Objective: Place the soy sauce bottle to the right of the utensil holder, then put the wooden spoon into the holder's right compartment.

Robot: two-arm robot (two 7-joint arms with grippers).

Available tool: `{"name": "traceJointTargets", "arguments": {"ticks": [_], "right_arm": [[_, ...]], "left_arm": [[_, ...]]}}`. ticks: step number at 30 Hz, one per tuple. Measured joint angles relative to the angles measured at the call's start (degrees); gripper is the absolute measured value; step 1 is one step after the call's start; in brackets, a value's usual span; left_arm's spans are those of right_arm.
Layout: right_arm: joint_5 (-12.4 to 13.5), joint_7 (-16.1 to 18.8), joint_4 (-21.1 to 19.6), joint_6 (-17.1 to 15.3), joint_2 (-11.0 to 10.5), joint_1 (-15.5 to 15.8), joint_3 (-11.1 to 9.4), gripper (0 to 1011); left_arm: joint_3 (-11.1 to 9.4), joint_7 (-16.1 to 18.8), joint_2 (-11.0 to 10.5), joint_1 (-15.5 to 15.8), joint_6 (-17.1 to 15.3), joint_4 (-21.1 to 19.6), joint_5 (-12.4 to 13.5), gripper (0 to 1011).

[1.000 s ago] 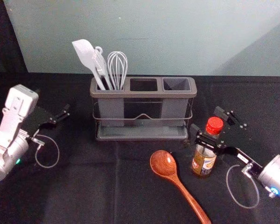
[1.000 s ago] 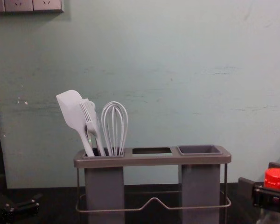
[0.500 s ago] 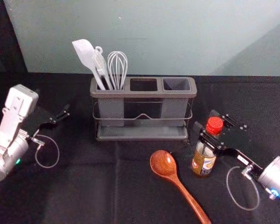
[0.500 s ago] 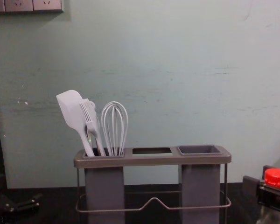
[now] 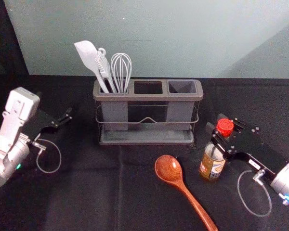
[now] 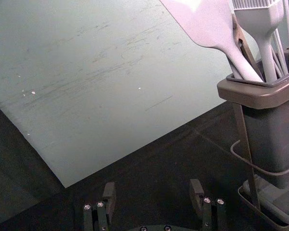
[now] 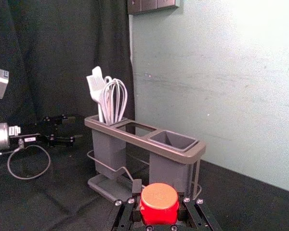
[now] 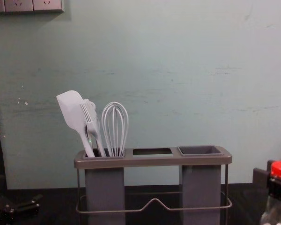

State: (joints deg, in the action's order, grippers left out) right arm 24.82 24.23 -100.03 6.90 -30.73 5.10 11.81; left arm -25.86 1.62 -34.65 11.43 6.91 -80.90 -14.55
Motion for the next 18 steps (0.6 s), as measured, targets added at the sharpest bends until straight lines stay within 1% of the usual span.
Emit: {"name": "traceJointTargets", "arguments": {"ticks": [3,10,15,18], "right_arm": [[-0.70,-0.40,-0.97,0.00,-0.17,0.45,-0.54,384],[-1.59,-1.12,-2.94,0.17,-0.37,1.39,-2.77,384],[-1.83,-1.42,-3.06,0.22,-0.30,1.54,-4.13,384],[-1.72,-1.46,-2.22,0.16,0.03,1.03,-4.86,384]], "left_arm": [[0.00,0.00,0.00,0.00,0.00,0.00,0.00,1005],[0.00,0.00,0.00,0.00,0.00,0.00,0.00,1005],[0.00,0.00,0.00,0.00,0.00,0.00,0.00,1005],[0.00,0.00,0.00,0.00,0.00,0.00,0.00,1005]]}}
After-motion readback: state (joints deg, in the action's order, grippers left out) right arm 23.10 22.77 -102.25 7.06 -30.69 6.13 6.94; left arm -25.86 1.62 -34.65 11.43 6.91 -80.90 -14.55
